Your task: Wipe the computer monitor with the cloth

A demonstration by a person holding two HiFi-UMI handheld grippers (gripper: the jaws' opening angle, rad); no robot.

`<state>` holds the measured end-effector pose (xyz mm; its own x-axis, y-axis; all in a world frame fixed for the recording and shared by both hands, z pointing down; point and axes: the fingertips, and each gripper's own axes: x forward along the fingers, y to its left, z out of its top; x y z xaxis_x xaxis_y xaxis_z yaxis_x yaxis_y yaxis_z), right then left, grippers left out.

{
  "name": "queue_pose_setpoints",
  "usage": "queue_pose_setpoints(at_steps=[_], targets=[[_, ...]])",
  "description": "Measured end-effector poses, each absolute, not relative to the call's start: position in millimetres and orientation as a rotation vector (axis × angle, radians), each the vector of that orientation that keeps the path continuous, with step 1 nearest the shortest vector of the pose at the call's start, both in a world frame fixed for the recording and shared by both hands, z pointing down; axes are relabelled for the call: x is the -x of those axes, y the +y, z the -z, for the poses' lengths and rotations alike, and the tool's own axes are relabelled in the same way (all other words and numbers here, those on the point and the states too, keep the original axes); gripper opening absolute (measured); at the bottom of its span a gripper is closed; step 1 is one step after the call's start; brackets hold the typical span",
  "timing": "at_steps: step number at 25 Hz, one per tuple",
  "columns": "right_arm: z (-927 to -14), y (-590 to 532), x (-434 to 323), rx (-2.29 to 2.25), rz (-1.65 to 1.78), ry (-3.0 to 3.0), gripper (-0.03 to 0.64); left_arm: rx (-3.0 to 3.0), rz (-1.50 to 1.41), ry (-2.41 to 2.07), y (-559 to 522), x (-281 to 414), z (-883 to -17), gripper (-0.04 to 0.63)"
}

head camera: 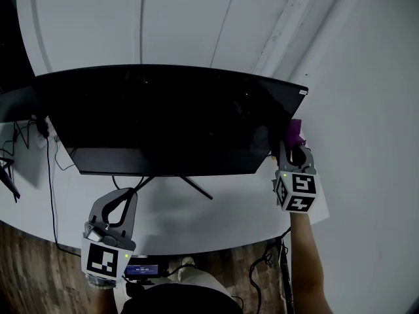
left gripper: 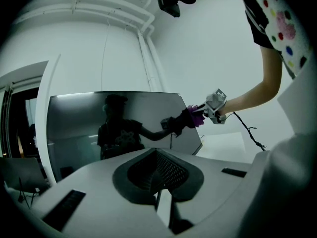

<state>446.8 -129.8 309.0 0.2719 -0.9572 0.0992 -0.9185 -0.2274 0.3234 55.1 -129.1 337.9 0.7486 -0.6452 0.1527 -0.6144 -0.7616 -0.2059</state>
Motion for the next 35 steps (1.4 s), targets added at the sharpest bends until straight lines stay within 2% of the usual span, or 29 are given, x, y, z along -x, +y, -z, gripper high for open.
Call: queue_pose_setpoints(at_steps=[35], targets=[[-480.5,-102.5,-436.0,-2.227,-0.361,-1.603,0.064,2.802,0.417,1.079,-122.9,-22.7,-358.7,0.005]])
